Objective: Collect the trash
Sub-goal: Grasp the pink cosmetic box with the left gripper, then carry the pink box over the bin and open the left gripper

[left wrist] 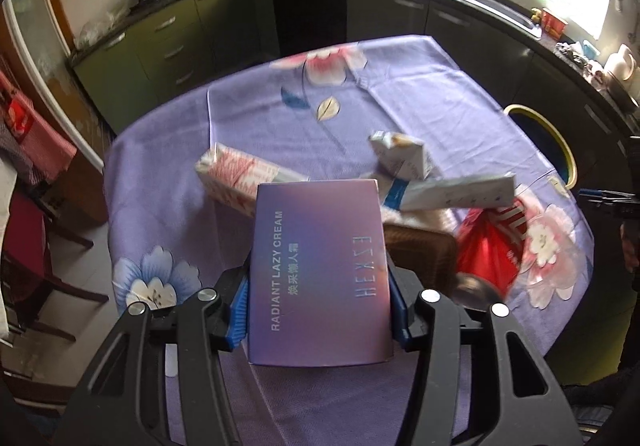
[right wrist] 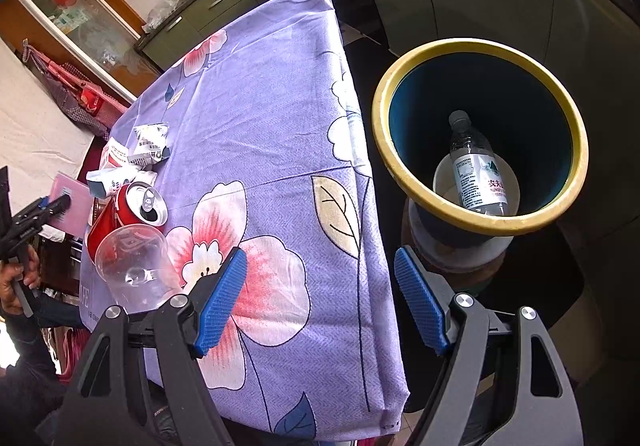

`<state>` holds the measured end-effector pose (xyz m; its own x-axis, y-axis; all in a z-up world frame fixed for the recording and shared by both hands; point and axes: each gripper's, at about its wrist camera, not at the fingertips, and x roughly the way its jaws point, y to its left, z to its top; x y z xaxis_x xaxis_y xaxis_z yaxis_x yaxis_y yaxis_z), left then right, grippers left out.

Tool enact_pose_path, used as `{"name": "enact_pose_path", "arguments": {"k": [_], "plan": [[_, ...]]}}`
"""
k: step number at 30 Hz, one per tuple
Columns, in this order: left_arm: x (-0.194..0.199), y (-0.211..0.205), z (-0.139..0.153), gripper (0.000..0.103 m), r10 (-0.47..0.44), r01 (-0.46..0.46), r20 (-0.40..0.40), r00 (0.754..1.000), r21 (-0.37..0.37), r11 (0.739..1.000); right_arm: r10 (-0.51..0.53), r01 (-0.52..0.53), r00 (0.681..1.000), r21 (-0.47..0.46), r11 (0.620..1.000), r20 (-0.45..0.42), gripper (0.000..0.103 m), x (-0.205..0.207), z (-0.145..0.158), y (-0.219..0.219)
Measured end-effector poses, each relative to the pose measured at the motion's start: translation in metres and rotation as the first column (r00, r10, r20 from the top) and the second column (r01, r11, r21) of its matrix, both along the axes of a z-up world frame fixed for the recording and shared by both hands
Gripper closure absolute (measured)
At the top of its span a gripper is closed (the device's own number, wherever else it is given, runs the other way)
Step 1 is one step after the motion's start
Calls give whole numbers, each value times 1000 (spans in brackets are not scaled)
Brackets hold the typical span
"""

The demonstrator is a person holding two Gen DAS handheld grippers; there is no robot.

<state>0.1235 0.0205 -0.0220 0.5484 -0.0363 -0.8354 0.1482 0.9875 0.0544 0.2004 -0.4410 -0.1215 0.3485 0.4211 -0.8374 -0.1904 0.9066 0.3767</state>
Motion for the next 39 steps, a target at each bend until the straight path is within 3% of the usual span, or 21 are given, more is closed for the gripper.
{"name": "enact_pose_path", "arguments": {"k": [7, 12, 19, 28, 31, 33, 35, 39], "plan": [[5, -44, 38, 51, -135, 135, 73, 988, 1, 991, -26, 26, 999, 1, 1000, 21, 27, -3, 2, -8], [29, -101, 55, 51, -297, 302, 93, 950, -42, 952, -59, 59, 998, -5, 998, 25, 27, -5, 1, -23], [81, -218, 44, 51, -533, 536, 58, 844, -47, 843, -168, 168, 985, 2, 986, 26, 27, -14, -2, -68], [155, -363, -5, 51, -692, 685, -65, 719, -106, 721, -296, 296, 955, 8, 955, -6, 27, -29, -16, -117], [174, -401, -25, 49, -711, 704, -70, 699, -102, 703, -320, 320, 947, 1, 947, -13, 27, -33, -18, -126], [183, -414, -35, 34, -712, 706, -65, 699, -99, 702, -331, 331, 944, -5, 944, -14, 27, -35, -17, -130], [189, -420, -38, 32, -703, 699, -56, 709, -81, 711, -333, 333, 943, -8, 943, -12, 27, -37, -15, -131], [182, -394, -2, 28, -691, 685, 22, 723, -158, 711, -314, 314, 949, -18, 949, 6, 27, -40, -9, -123]]}}
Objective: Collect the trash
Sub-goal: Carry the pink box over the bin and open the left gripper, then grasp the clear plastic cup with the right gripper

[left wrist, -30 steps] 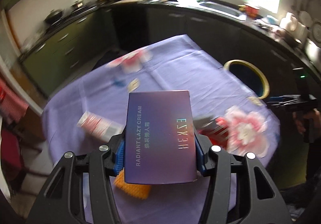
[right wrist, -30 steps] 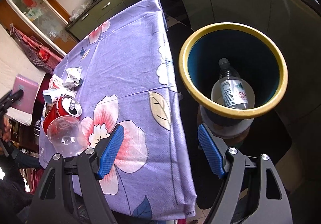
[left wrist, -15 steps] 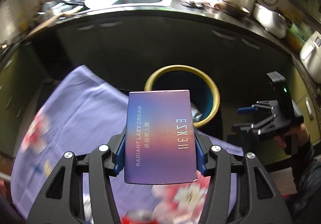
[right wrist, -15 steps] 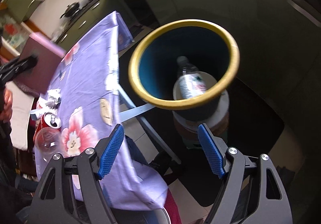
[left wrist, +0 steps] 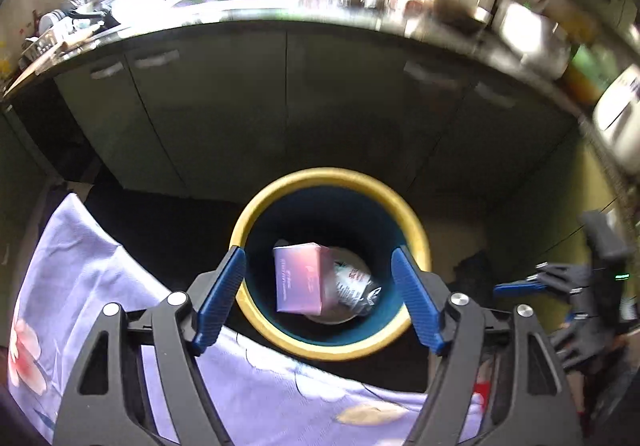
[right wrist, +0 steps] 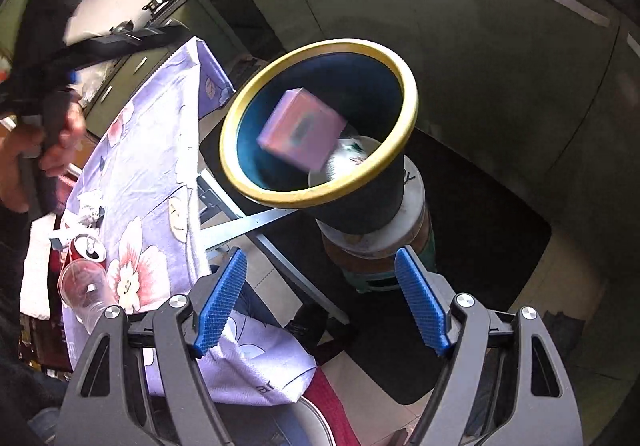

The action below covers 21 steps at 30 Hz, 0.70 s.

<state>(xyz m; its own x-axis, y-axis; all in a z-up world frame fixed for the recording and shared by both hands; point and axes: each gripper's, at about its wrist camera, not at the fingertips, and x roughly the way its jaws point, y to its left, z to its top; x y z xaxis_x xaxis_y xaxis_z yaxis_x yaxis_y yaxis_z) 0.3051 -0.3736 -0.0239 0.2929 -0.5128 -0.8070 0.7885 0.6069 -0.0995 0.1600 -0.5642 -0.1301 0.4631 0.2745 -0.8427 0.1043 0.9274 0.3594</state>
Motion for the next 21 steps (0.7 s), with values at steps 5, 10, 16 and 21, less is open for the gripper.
{"name": "enact_pose_path", "arguments": {"k": [5, 10, 16, 21], "plan": [[-35, 82, 56, 12, 90, -79, 57, 994, -171, 982, 45, -45, 999, -15, 999, 8, 27, 3, 5, 22], [-69, 184, 68, 10, 239, -215, 61, 969, -266, 940, 144, -143, 990, -45, 989, 11, 27, 8, 11, 66], [-105, 288, 49, 9, 428, -384, 96, 899, -298, 874, 303, -300, 953, -117, 947, 5, 27, 6, 20, 136], [-123, 341, 34, 8, 533, -484, 104, 840, -303, 821, 460, -452, 888, -141, 881, 25, 27, -5, 37, 203]]}}
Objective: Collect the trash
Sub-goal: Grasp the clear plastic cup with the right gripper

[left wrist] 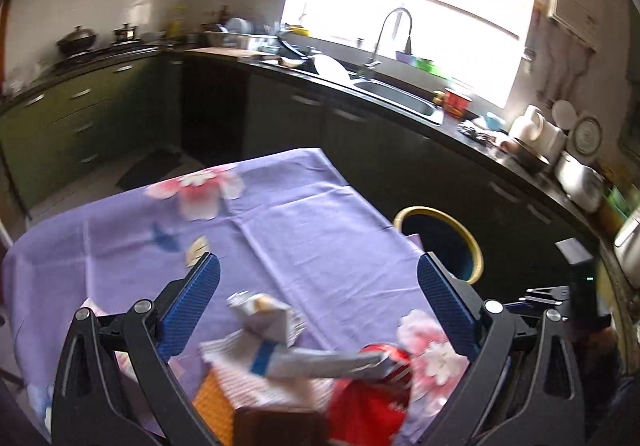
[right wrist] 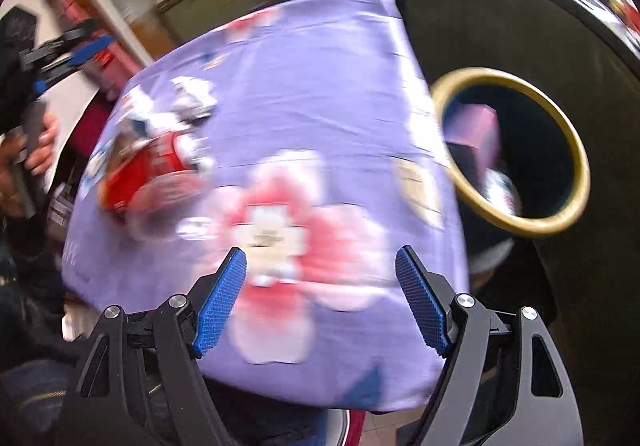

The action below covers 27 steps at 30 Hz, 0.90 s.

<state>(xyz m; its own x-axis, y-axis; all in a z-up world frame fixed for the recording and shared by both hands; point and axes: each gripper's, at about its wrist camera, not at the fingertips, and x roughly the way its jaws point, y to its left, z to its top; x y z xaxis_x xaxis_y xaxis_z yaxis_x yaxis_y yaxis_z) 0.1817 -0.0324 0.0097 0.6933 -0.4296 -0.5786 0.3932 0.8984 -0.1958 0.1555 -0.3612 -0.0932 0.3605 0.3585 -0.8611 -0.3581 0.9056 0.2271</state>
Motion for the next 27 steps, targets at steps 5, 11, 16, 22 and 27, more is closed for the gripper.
{"name": "enact_pose_path", "arguments": {"k": [5, 11, 16, 22, 27], "plan": [[-14, 19, -11, 7, 23, -24, 35, 999, 34, 999, 131, -131, 991, 1, 991, 37, 26, -10, 20, 45], [-13, 25, -23, 7, 2, -3, 37, 999, 22, 1000, 290, -291, 957, -122, 949, -23, 22, -13, 7, 102], [-11, 34, -30, 7, 13, -13, 20, 1000, -11, 1000, 336, -347, 938, -210, 914, -86, 23, -4, -19, 130], [-11, 44, -32, 7, 19, -19, 18, 1000, -33, 999, 332, -346, 938, -222, 912, -96, 39, -3, -28, 136], [-12, 40, -34, 7, 6, -6, 15, 1000, -25, 1000, 271, -283, 958, -172, 944, -90, 43, -1, -23, 117]]}}
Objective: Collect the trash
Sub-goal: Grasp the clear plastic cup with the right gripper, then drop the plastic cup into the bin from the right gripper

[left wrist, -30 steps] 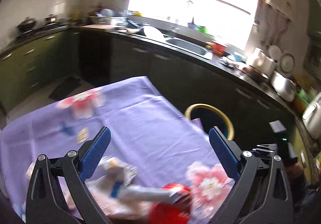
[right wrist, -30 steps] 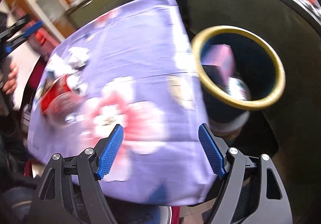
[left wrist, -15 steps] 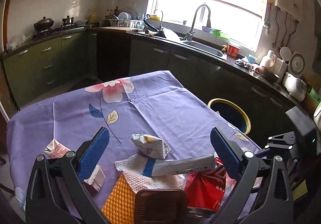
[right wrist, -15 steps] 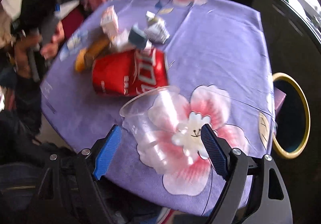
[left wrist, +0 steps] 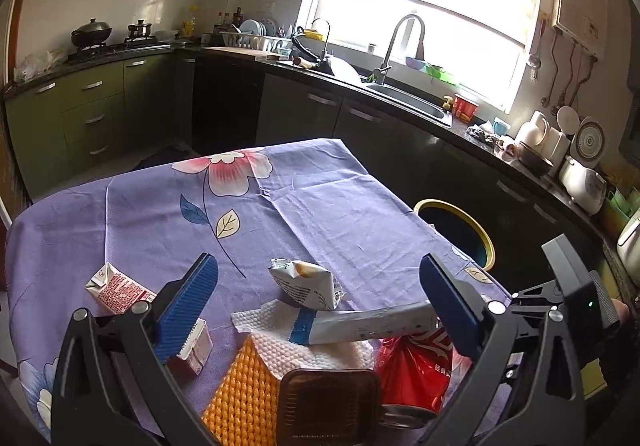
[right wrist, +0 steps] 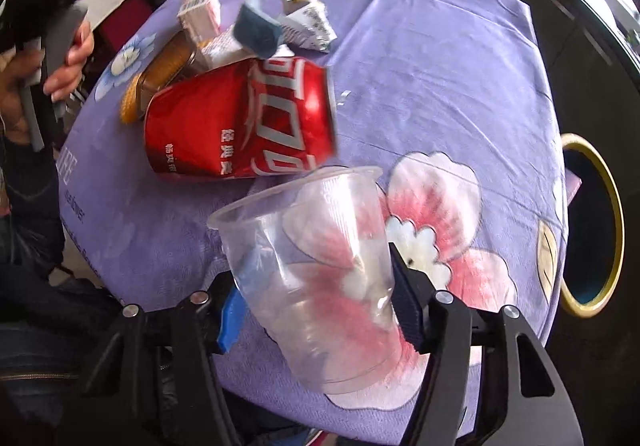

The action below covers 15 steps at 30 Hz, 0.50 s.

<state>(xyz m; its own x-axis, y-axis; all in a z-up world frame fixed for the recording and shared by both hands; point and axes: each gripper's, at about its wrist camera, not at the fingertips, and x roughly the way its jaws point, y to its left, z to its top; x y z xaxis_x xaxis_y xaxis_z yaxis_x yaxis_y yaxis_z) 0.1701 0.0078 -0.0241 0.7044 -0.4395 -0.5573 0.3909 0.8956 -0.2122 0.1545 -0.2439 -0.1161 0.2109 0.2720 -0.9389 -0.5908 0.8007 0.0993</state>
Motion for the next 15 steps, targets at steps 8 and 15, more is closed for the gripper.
{"name": "enact_pose_path", "arguments": {"k": [8, 15], "plan": [[-2, 2, 1, 7, 6, -6, 8, 1000, -7, 1000, -206, 198, 977, 118, 973, 53, 44, 2, 37, -69], [0, 6, 0, 7, 24, -24, 1, 1000, -17, 1000, -487, 469, 867, 158, 869, 108, 43, 49, 61, -164]]}}
